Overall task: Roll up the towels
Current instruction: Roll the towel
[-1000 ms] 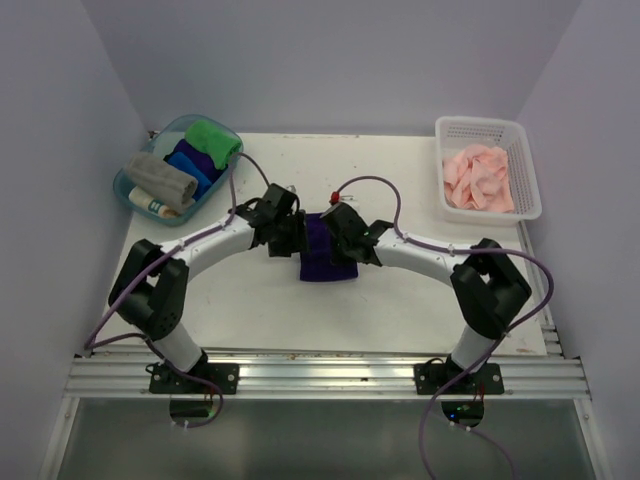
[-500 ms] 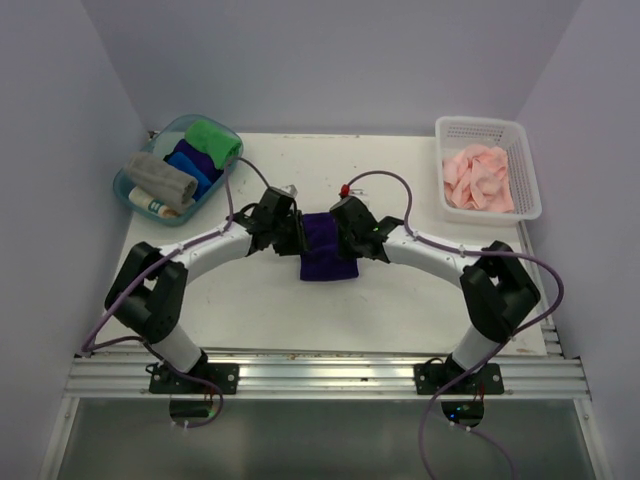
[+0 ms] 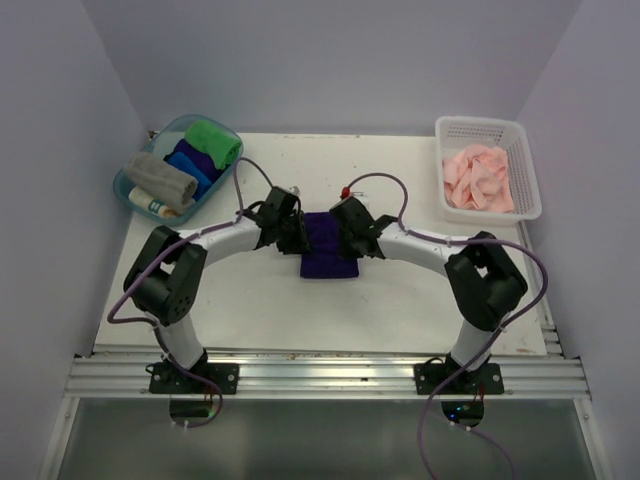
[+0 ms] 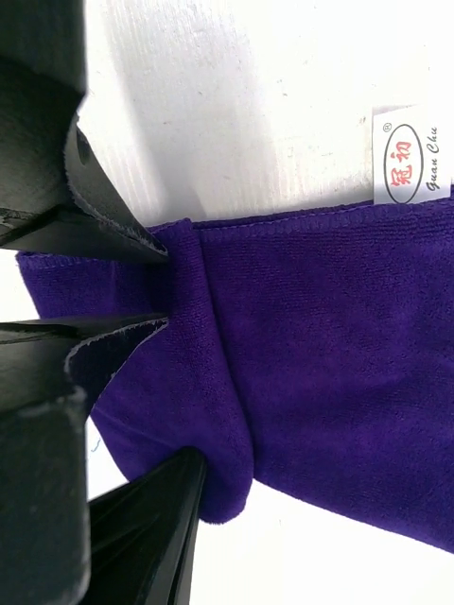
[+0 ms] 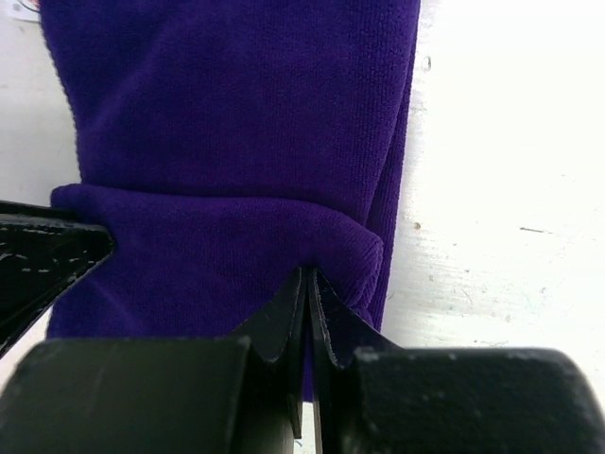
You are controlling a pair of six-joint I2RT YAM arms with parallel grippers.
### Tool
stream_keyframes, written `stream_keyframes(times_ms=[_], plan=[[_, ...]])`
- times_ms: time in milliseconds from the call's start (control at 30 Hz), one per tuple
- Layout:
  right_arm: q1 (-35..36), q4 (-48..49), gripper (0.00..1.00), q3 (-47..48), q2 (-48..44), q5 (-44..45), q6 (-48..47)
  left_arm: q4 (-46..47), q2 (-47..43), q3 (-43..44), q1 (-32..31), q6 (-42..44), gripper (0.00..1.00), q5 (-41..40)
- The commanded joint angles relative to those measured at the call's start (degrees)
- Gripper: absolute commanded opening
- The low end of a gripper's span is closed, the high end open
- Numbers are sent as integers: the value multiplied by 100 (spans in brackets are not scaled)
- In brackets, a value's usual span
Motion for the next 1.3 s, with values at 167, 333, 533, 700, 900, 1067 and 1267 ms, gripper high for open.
stream_keyframes(times_ms=[167,333,533,700,900,1067,1267], plan=[[-21,-84,9,-24,-1019,68,-137,-250,-850,130,59,262,34,14],[-21,-154,8,169,-660,77,-233,-215,-798,60,25,227,34,286],[-152,-23,7,266,34,182,-295,-110,-525,-63,-98,166,34,366],[-197,74,5,-14,124,103,-295,-40,-192,-230,-107,236,33,331],[-40,259,4,-770,-307,-275,38,-83,-94,-213,-107,324,33,217],[628,302,4,-1367,-921,-257,862,-250,11,129,-64,481,33,93],[1095,260,5,-1370,-1326,-126,1226,-294,406,516,-72,614,33,172]])
